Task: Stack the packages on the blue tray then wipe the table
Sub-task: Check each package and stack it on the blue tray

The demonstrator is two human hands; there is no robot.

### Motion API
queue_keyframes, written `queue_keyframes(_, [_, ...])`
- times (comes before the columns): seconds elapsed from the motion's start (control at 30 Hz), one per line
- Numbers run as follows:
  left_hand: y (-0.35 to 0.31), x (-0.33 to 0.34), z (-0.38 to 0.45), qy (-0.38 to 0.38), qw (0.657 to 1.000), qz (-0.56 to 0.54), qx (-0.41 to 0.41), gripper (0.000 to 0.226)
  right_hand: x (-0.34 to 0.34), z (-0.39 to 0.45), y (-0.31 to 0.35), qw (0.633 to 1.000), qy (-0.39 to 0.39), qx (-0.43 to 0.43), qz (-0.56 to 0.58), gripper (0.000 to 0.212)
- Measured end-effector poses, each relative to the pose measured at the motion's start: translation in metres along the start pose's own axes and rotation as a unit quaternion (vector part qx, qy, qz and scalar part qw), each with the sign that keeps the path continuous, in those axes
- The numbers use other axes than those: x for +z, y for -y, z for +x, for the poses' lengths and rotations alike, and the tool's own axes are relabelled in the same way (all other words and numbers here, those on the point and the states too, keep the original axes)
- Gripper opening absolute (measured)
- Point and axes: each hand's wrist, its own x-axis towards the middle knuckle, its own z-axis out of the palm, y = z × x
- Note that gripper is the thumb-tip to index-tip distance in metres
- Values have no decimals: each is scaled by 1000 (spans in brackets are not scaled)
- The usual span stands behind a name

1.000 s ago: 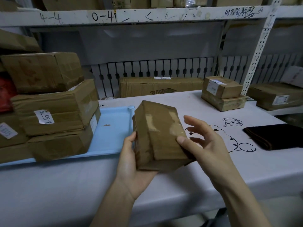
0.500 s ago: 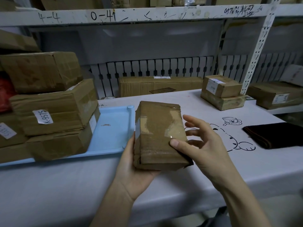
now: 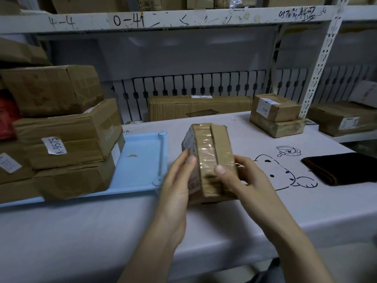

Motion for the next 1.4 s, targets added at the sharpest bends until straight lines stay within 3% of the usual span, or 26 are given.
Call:
queue_keyframes(0.17, [4,6,-2,-73,997,8,36,22,0,1,-5,999,-20,39,6,64])
queue_keyframes(0.23, [3,8,-3,-88,995,2,43,21,-3,3,-6,998,-35,54,5,62])
queue_keyframes(0.4, [8,5,3,-140,989,-52,-12,29,-10,8,-14,979,-88,138,124,58])
queue_keyframes(0.53, [9,9,-4,-75,974,-161,-142,48,-9,5,-10,952,-46,179,243,29])
queue_keyframes(0.63, [3,12,-9,-23,959,-229,-162,52,-9,3,-9,960,-27,169,224,31])
queue_keyframes(0.83, [-29,10,-4,27,981,-166,-98,41,-12,15,13,984,-53,118,119,31])
queue_keyframes(0.97, [-78,2,10,24,988,-140,-65,46,-3,34,49,993,-10,75,95,47])
queue_keyframes(1.1, [-146,-8,19,14,991,-129,-15,55,24,56,107,995,42,0,92,41])
queue_keyframes(1.2, [-199,-20,19,-4,995,-100,18,43,50,72,148,987,117,-48,103,38])
queue_keyframes(1.4, [-278,-70,18,-53,996,-43,62,50,117,103,205,973,191,-17,131,45])
